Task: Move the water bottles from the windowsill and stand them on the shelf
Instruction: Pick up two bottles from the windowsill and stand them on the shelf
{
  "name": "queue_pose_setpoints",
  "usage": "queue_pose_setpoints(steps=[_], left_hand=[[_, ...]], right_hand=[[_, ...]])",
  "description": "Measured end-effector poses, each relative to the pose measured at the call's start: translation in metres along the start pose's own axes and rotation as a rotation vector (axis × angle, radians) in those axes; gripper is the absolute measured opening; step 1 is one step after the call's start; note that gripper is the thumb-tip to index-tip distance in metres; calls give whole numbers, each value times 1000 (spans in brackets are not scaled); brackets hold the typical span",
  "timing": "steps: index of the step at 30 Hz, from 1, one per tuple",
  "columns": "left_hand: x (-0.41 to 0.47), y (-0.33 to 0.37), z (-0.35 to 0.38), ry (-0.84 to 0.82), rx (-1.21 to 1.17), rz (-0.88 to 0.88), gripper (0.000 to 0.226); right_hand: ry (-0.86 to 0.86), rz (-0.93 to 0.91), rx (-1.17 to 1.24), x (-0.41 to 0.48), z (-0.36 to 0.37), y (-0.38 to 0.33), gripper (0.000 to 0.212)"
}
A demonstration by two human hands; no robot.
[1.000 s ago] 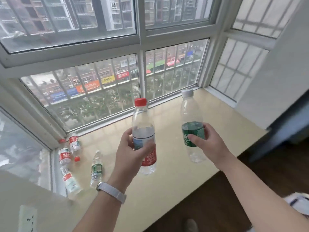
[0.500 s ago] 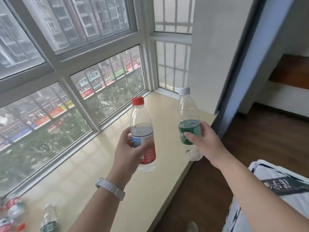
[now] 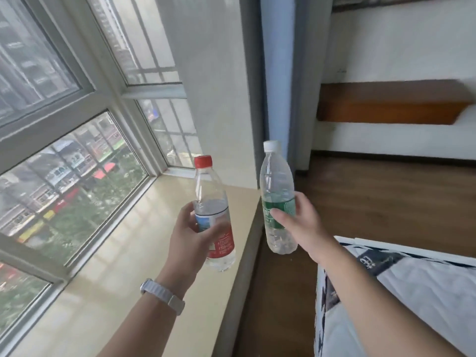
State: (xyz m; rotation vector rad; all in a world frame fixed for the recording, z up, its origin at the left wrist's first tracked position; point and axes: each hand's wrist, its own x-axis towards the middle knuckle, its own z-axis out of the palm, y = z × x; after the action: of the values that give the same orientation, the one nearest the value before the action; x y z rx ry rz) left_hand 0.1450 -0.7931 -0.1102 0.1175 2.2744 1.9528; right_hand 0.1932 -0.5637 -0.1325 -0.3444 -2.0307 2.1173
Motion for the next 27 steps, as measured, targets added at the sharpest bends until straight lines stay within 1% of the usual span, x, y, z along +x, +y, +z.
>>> queue_pose_setpoints(steps=[5, 8, 11, 15, 19, 24, 27], left_hand=[[28, 4, 44, -121, 28, 20, 55], [44, 9, 70, -179, 27, 19, 55], [63, 11, 93, -230, 32, 16, 59], [97, 10, 120, -311, 15, 8, 50], [141, 10, 141, -375, -5, 22, 42], [215, 19, 158, -420, -58, 33, 46], [259, 23, 170, -437, -67, 33, 48]], right_hand=[[168, -3, -39, 3, -44, 3, 44], [235, 8, -8, 5, -63, 5, 35], [279, 23, -9, 9, -80, 8, 33], [362, 41, -58, 28, -98, 11, 31], [406, 59, -100, 61, -105, 9, 36], [434, 66, -139, 129, -115, -9, 38], [466, 36, -102, 173, -121, -21, 42]])
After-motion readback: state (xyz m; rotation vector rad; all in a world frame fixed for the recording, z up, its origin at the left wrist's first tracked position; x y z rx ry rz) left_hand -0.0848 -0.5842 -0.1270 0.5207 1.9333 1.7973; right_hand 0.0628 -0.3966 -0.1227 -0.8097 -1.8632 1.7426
